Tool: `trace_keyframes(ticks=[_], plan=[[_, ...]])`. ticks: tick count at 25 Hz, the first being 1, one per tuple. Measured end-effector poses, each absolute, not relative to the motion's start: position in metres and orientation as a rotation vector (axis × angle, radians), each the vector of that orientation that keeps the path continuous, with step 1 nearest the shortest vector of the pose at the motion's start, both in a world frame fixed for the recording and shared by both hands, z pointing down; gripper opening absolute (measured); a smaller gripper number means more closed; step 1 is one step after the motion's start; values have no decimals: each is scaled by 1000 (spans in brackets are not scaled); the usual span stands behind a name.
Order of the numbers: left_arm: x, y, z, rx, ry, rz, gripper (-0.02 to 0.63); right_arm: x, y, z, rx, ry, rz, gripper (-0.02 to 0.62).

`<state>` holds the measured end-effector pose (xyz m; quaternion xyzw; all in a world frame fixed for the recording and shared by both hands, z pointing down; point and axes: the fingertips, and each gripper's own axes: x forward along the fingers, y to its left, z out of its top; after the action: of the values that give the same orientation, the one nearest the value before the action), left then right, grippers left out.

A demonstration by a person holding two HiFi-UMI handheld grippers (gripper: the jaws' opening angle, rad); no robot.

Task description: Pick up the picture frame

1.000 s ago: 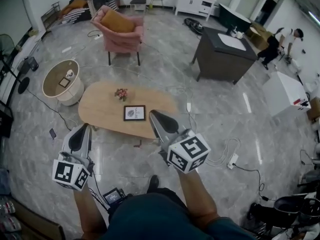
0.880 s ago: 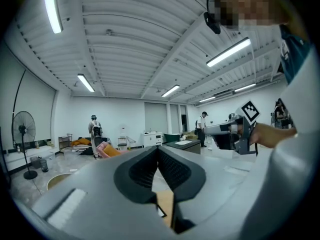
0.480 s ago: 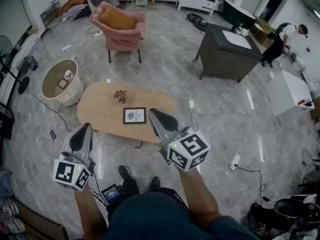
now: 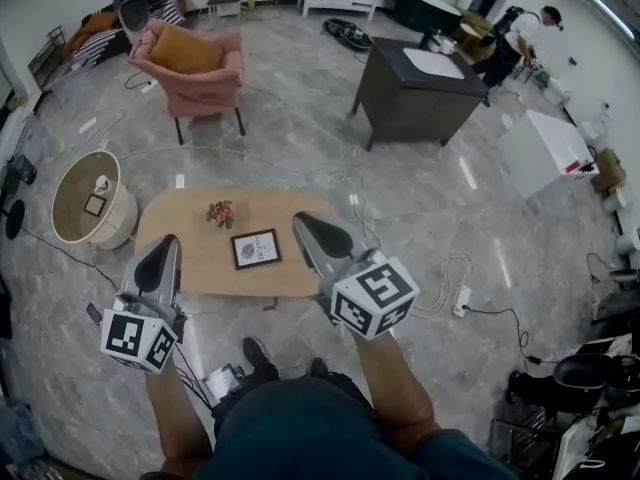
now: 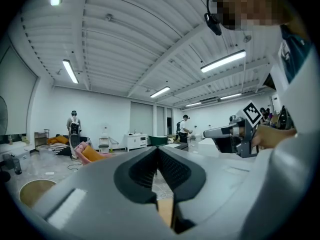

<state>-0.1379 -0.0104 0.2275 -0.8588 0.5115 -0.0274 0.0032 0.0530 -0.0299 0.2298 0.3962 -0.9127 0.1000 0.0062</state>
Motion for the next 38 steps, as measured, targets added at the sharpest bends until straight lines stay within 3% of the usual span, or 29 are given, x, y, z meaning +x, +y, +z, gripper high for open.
trace_keyframes(ticks=[24, 38], plan=[[-202, -113, 234, -2848, 1351, -10, 0, -9, -92, 233, 1472, -2707, 296, 11], [-228, -147, 272, -2861, 1470, -92, 0, -25, -146, 259, 1360, -2728, 361, 12]])
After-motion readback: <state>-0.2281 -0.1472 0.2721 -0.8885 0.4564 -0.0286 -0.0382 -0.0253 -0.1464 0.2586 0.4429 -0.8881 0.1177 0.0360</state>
